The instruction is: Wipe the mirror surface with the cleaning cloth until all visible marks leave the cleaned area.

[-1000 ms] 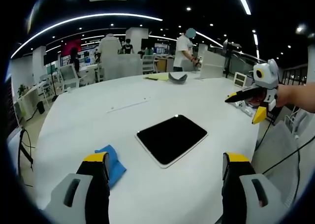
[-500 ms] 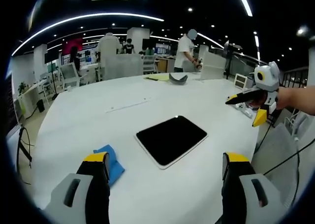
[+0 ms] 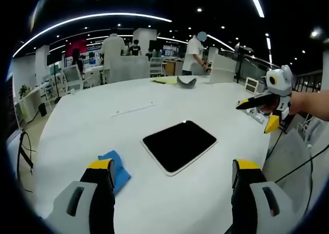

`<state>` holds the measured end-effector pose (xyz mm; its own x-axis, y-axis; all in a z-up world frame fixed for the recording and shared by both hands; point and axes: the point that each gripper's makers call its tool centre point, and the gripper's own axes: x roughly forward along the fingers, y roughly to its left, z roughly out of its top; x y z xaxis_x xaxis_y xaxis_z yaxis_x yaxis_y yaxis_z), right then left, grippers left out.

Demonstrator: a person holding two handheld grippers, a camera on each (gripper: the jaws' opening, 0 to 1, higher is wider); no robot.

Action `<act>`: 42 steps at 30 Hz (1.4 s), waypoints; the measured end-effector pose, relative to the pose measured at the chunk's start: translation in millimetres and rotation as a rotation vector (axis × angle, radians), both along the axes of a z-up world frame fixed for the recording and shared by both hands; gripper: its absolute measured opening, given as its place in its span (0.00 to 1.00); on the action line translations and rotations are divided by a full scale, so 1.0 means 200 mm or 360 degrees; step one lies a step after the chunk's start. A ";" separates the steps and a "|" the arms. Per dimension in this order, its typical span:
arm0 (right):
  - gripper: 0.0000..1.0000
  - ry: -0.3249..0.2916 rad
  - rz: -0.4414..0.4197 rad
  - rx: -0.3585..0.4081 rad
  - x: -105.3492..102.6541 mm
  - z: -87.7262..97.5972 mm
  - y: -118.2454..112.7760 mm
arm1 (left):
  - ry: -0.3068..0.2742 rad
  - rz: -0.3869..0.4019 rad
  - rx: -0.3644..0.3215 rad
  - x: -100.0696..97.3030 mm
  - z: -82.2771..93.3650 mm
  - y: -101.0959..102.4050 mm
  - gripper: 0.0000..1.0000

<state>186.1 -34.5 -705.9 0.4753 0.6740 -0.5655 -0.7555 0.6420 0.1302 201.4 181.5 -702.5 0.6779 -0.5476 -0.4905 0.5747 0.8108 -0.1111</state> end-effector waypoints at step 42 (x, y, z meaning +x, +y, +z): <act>0.93 -0.0009 0.0007 -0.0014 0.00 0.02 0.01 | -0.0003 -0.0053 0.0052 0.01 0.00 -0.02 0.95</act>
<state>186.6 -32.1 -702.3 0.4757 0.6710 -0.5688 -0.7589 0.6400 0.1203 202.5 178.2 -702.8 0.6605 -0.5536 -0.5073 0.6015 0.7945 -0.0839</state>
